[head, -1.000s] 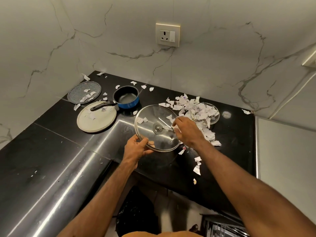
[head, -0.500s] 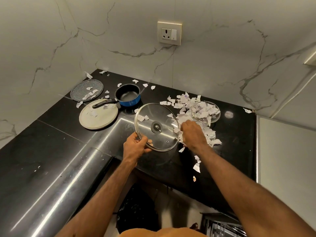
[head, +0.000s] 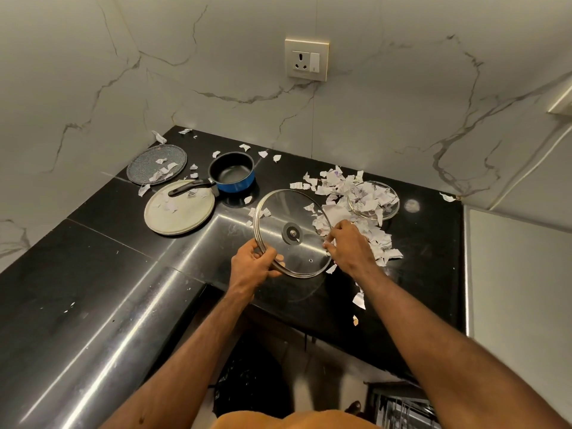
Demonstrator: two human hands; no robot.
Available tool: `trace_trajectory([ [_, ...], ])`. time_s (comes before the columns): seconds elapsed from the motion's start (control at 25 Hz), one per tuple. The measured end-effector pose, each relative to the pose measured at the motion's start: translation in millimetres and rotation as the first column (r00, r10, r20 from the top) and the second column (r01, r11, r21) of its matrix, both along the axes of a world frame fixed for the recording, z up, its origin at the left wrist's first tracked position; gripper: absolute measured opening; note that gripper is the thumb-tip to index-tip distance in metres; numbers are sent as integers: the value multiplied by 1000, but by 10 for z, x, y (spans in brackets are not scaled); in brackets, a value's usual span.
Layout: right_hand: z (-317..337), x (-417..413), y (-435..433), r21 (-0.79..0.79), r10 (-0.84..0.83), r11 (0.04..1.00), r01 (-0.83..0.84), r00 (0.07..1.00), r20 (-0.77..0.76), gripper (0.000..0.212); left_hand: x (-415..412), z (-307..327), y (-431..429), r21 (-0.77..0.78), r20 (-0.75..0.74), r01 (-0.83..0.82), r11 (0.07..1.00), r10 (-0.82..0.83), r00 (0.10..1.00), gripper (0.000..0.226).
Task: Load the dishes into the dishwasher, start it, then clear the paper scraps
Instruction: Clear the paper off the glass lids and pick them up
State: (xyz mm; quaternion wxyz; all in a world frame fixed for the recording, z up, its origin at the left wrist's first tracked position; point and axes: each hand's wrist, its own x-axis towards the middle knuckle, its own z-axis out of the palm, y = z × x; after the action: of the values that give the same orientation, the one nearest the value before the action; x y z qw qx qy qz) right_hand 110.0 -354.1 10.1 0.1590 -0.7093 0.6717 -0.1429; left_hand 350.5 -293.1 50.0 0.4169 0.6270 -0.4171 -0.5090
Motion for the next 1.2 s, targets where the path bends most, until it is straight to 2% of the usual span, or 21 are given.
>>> trace_trajectory([
  [0.12, 2, 22, 53, 11, 25, 1000, -24, 992, -121, 21, 22, -57, 51, 22, -7, 15, 1000, -15, 1000, 16],
  [0.2, -12, 13, 81, -7, 41, 999, -43, 992, -119, 18, 32, -78, 62, 32, -15, 18, 999, -18, 1000, 16],
  [0.28, 27, -3, 124, -61, -58, 996, 67, 989, 133, 11, 45, -77, 59, 38, -18, 23, 999, -22, 1000, 16],
  [0.32, 46, -21, 123, -78, -147, 982, 174, 951, 273, 10, 59, -79, 50, 41, -16, 23, 999, -22, 1000, 16],
  [0.36, 69, -39, 117, -84, -224, 959, 270, 908, 354, 15, 75, -87, 42, 43, -15, 19, 999, -18, 1000, 16],
  [0.4, 86, -53, 108, -91, -272, 943, 321, 898, 347, 27, 87, -99, 34, 45, -18, 14, 999, -13, 1000, 15],
  [0.48, 112, -9, 97, -82, -218, 963, 257, 921, 324, 40, 95, -122, 29, 48, -37, 4, 999, -3, 999, 15],
  [0.6, 167, 263, 146, 75, -42, 997, 8, 890, 454, 25, 58, -125, 8, 50, -72, 35, 998, -31, 997, 15],
  [0.68, 136, 413, 169, 122, -52, 992, 0, 908, 415, 23, 26, -125, -11, 45, -82, 64, 997, -60, 995, 14],
  [0.92, 181, 525, 187, 100, -79, 993, 54, 963, 258, 11, 39, -160, -29, 69, -147, 47, 997, -36, 989, 15],
  [1.0, 195, 493, 190, 62, -170, 985, 160, 962, 216, 9, 63, -172, -11, 73, -173, 50, 996, -37, 984, 14],
  [1.08, 232, 399, 212, -8, -350, 925, 379, 864, 361, 15, 107, -156, -16, 64, -197, 55, 996, -41, 980, 15],
  [1.12, 232, 353, 219, -7, -374, 909, 417, 823, 428, 20, 132, -152, -29, 59, -202, 59, 997, -46, 978, 15],
  [1.2, 223, 332, 261, 48, -295, 951, 306, 845, 446, 19, 161, -160, -49, 56, -213, 73, 996, -59, 975, 16],
])
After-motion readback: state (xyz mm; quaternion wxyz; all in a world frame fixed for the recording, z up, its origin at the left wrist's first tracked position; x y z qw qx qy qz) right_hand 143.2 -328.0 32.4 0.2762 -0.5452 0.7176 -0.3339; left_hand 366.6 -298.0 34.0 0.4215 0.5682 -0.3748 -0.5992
